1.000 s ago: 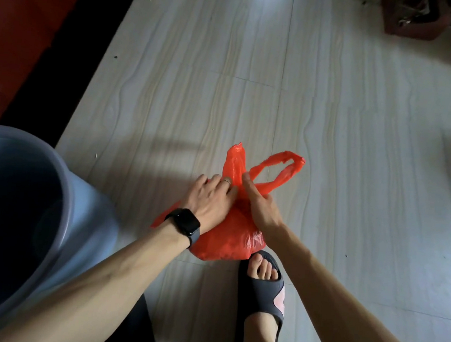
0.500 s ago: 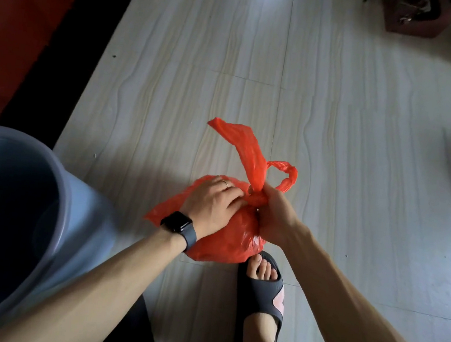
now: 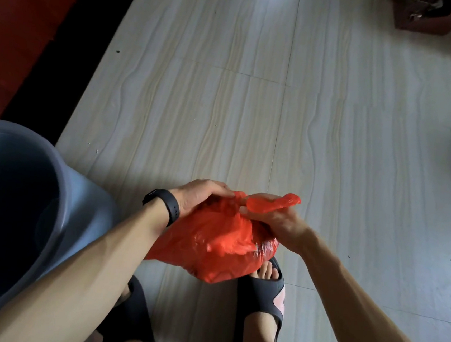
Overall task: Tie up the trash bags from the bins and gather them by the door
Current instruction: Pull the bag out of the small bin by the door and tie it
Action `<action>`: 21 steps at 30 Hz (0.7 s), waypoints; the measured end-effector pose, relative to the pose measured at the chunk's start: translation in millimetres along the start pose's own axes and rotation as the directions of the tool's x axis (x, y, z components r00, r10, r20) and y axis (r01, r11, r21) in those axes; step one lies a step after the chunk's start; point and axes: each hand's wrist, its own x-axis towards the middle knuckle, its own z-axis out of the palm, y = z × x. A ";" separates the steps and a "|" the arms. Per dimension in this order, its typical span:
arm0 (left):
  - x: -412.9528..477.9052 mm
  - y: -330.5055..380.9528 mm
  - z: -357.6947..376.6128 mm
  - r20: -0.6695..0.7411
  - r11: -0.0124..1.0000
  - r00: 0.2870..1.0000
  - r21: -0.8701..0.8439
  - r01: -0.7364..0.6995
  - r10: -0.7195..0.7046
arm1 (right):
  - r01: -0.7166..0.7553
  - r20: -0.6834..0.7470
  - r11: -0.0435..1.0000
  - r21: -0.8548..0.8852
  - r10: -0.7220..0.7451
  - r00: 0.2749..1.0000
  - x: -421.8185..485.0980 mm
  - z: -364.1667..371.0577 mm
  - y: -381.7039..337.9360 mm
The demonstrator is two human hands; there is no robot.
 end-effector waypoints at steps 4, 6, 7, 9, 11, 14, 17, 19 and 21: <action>-0.7 -2.6 0.5 0.075 0.996 0.995 -0.041 0.074 -0.071 | 0.106 -0.244 0.915 -0.389 -0.213 0.946 12.0 3.8 19.2; 0.7 -0.1 0.6 0.063 0.997 0.996 -0.025 0.068 -0.066 | 0.062 -0.323 0.824 -0.563 -0.288 0.902 15.6 6.4 24.9; 2.0 0.9 0.8 0.025 0.999 0.999 -0.016 0.038 -0.037 | 0.063 -0.334 0.774 -0.630 -0.344 0.878 15.4 7.3 25.5; 0.3 6.6 6.1 -0.018 0.999 1.000 -0.036 -0.016 0.015 | 0.097 -0.357 0.739 -0.666 -0.431 0.829 15.1 6.5 25.4; 2.0 8.4 10.5 -0.043 0.998 0.998 0.030 -0.052 0.054 | 0.109 -0.435 0.790 -0.603 -0.441 0.785 17.3 5.9 21.7; 9.1 9.9 9.0 -0.111 0.963 0.982 0.238 -0.123 0.153 | 0.153 -0.495 0.894 -0.420 -0.368 0.787 21.3 8.0 13.2; 8.7 13.7 4.8 -0.045 0.958 0.992 0.270 -0.100 0.116 | 0.194 -0.455 0.965 -0.175 -0.254 0.854 21.8 8.5 4.3; 6.6 14.6 1.5 -0.027 0.959 0.996 0.275 -0.074 0.084 | 0.175 -0.391 0.984 -0.019 -0.168 0.905 19.3 7.1 -0.5; 7.4 11.6 0.7 -0.029 0.954 0.994 0.286 -0.095 0.108 | 0.142 -0.327 0.989 0.037 -0.122 0.937 16.8 5.8 -2.5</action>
